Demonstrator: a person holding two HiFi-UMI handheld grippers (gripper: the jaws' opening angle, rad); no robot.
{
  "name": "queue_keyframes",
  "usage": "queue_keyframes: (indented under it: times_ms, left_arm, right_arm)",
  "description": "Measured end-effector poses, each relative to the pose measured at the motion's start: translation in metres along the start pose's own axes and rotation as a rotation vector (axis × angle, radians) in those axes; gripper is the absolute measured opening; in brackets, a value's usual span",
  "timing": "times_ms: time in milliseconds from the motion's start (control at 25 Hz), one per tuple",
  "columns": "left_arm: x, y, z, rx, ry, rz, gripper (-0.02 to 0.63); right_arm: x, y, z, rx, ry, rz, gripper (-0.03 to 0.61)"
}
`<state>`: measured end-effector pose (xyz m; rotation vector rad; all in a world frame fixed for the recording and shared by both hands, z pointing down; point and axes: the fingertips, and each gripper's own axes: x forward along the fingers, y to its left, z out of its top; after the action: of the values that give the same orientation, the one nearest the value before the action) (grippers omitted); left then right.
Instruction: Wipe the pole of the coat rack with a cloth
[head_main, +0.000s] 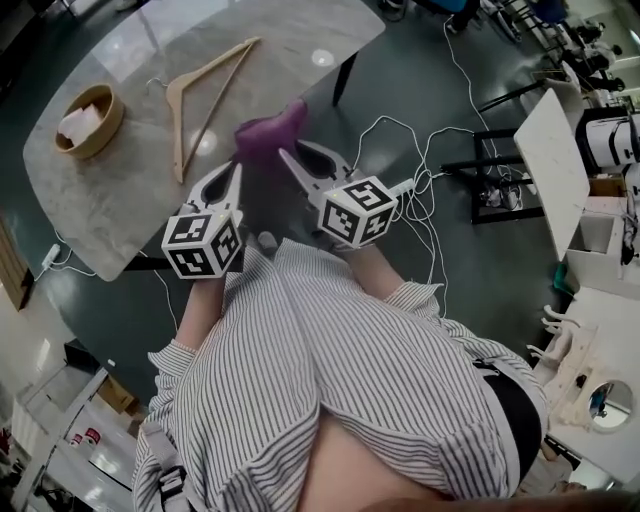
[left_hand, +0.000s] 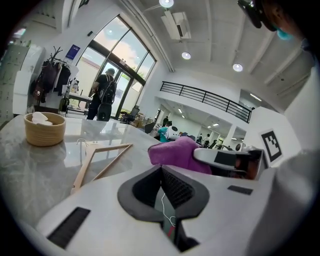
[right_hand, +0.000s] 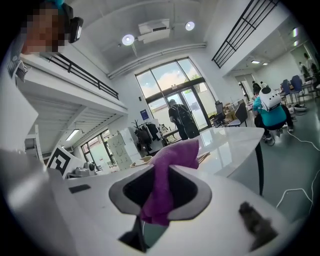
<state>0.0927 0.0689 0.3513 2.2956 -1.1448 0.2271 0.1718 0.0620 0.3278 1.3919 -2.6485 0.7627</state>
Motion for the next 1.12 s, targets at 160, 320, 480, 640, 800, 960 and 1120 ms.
queue_keyframes:
  times_ms: [160, 320, 480, 640, 800, 960, 1120]
  left_arm:
    - [0.009, 0.013, 0.003, -0.014, 0.014, 0.001, 0.011]
    - [0.020, 0.029, 0.023, -0.003, 0.015, -0.008, 0.011]
    - [0.033, 0.052, 0.048, -0.003, 0.004, -0.007, 0.011]
    - [0.048, 0.079, 0.068, -0.008, 0.001, 0.000, 0.011]
    - [0.056, 0.107, 0.082, -0.017, 0.003, 0.010, 0.011]
    - [0.071, 0.124, 0.100, -0.013, 0.008, 0.001, 0.011]
    - [0.082, 0.135, 0.113, 0.005, 0.017, -0.019, 0.011]
  right_arm:
    - [0.016, -0.006, 0.002, -0.032, 0.018, -0.010, 0.089]
    - [0.040, -0.011, 0.015, -0.026, 0.016, -0.012, 0.090]
    - [0.070, -0.017, 0.032, -0.035, 0.018, -0.011, 0.090]
    - [0.101, -0.022, 0.045, -0.041, 0.019, -0.004, 0.091]
    - [0.136, -0.025, 0.049, -0.030, 0.034, 0.002, 0.090]
    - [0.159, -0.025, 0.061, -0.037, 0.040, 0.010, 0.091]
    - [0.178, -0.031, 0.070, -0.036, 0.042, 0.003, 0.091]
